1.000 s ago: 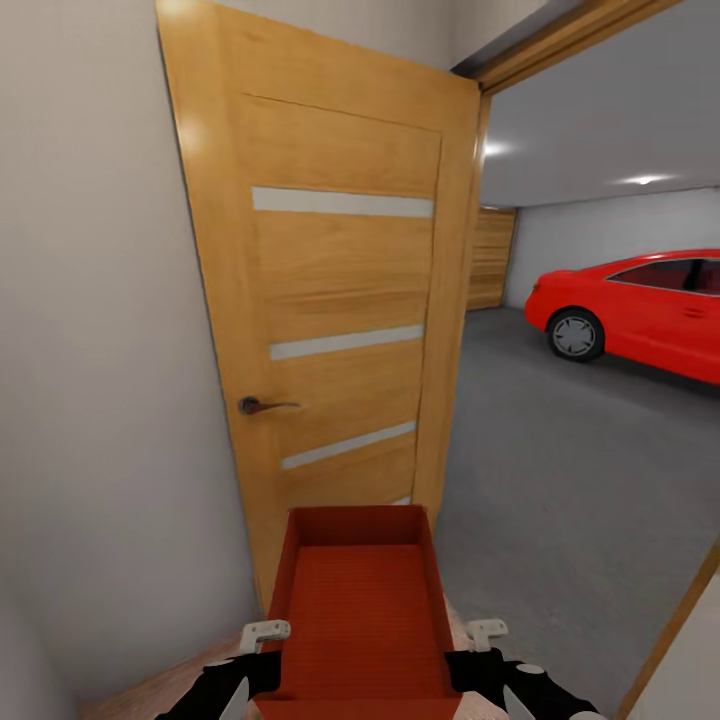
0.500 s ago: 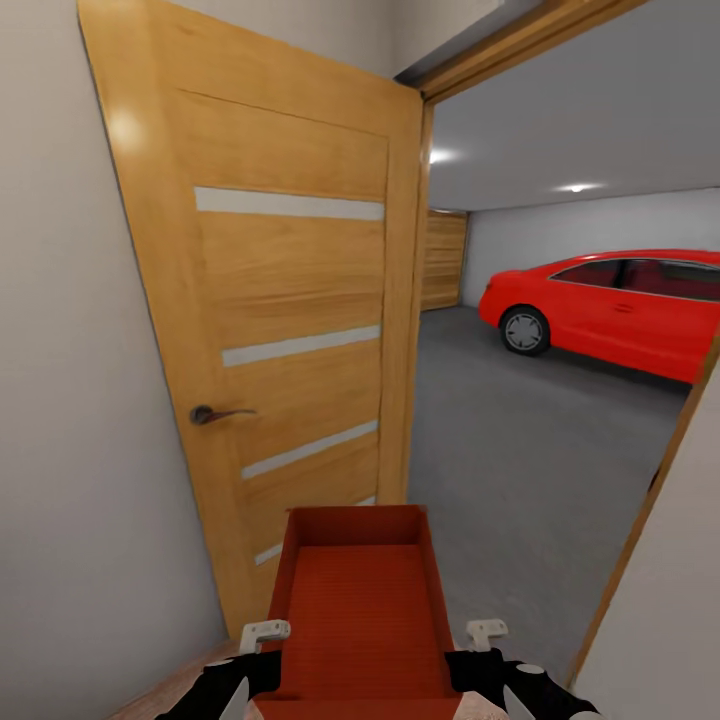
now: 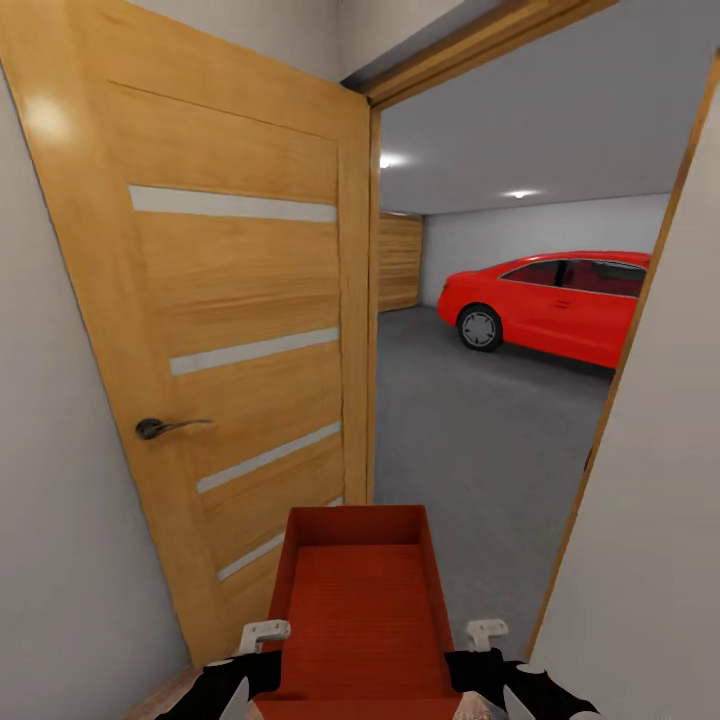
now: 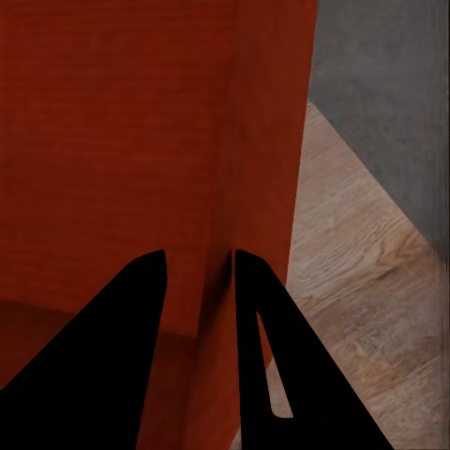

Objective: Move the two storage containers from the living room to the garage. In the garage, place one container on the floor and stack the other container on top of it (either order is fine).

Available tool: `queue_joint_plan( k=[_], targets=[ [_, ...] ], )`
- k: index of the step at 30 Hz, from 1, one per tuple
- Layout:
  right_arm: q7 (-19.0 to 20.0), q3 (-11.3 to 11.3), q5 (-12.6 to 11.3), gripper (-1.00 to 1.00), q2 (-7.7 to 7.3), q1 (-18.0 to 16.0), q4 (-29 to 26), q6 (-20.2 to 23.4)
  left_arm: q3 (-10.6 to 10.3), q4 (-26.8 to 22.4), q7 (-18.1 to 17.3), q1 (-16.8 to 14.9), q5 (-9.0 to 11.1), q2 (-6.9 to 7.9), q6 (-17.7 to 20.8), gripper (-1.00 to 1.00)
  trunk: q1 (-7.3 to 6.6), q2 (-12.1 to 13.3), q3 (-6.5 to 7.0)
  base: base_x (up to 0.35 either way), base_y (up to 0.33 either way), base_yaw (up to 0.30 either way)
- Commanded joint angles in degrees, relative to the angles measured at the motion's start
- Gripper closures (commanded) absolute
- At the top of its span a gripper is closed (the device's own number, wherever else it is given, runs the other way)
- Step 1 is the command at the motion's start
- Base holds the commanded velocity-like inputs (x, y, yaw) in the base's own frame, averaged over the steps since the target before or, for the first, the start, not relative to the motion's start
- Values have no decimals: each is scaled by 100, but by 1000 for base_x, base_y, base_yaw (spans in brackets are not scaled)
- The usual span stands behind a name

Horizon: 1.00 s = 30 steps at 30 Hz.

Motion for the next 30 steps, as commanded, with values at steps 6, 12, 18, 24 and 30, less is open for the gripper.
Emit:
queue_joint_plan(
  k=[6,12,18,24,30],
  targets=[
    [12,42,104,100,-2,-6,26,-7,12,-27,160,0,-120,159,-89,100,2,-10,2,0,0,-271],
    [26,40,104,100,-2,-6,24,-7,9,-28,160,-2,-120,152,-89,100,2,-10,16,0,0,-272],
    [64,39,104,100,-2,-6,25,-8,3,-32,160,-2,-120,158,-87,100,2,-10,37,0,0,-270],
    [66,34,109,100,-2,-6,24,-15,1,-32,160,-2,-120,144,-89,100,2,-10,50,0,0,-128],
    [66,33,112,100,-2,-6,24,-13,2,-32,160,-2,-120,148,-87,100,2,-10,51,0,0,-11]
  ],
)
